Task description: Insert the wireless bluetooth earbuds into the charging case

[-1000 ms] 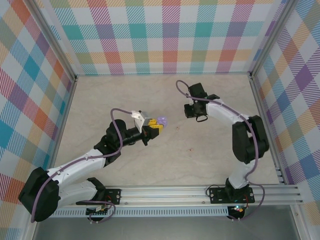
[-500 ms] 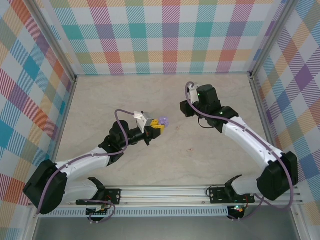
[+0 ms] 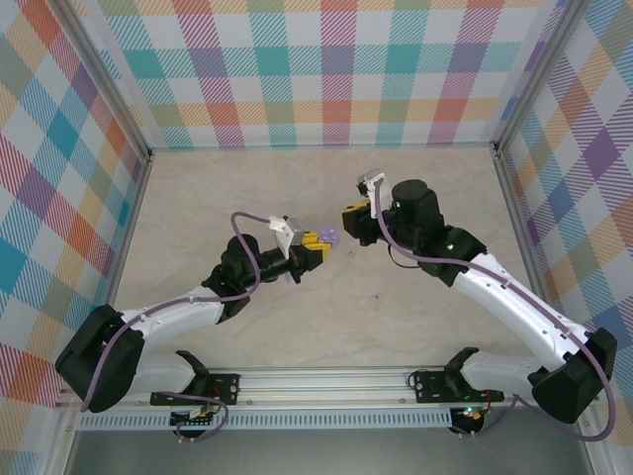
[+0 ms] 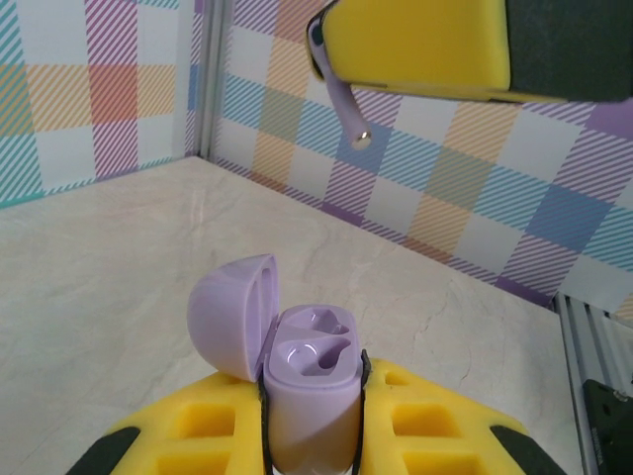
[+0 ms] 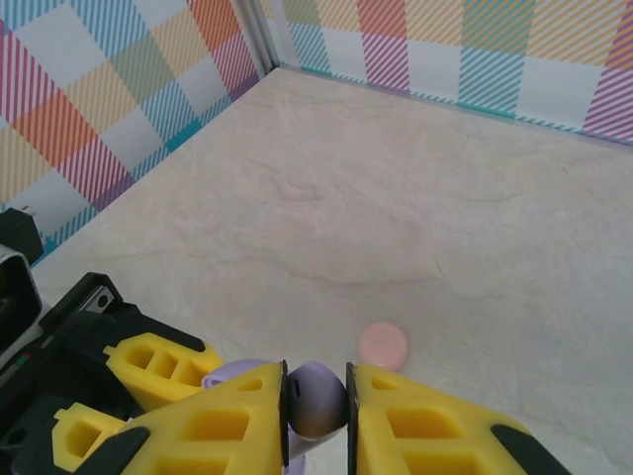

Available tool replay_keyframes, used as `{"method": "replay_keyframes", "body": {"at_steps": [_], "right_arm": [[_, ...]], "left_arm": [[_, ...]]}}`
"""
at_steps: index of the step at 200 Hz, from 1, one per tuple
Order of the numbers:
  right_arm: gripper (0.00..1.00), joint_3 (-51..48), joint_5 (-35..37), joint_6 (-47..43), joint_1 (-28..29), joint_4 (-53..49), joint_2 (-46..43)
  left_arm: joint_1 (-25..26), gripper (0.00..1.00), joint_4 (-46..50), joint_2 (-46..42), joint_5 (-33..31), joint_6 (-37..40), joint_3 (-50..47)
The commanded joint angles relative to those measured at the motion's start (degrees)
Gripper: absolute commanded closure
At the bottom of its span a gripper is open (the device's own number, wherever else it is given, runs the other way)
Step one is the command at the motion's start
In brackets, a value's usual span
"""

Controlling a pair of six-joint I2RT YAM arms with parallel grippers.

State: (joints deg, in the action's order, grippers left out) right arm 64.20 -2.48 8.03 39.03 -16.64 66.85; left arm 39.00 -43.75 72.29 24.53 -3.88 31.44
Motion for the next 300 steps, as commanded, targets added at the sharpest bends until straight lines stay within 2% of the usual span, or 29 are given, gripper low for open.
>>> {"method": "replay_keyframes", "body": {"at_steps": [1,153,300], "right_arm": [[0.77,-1.1,-0.64,-1.33,0.77,1.37,-1.29],[0.77,-0.49,0.86,-2.92,2.55,1.04,-0.26],[0.76,0.12,3.1,-3.9,3.33,-0.14,0.91]], "left_arm": [[0.9,0.83,-4.32,0.63,2.56,-2.1,2.94],[0.88,0.83,3.34,2.17,3.86,-6.31,9.09],[0.87,0.83,3.92,2.07,4.06,-7.22,9.48]]}}
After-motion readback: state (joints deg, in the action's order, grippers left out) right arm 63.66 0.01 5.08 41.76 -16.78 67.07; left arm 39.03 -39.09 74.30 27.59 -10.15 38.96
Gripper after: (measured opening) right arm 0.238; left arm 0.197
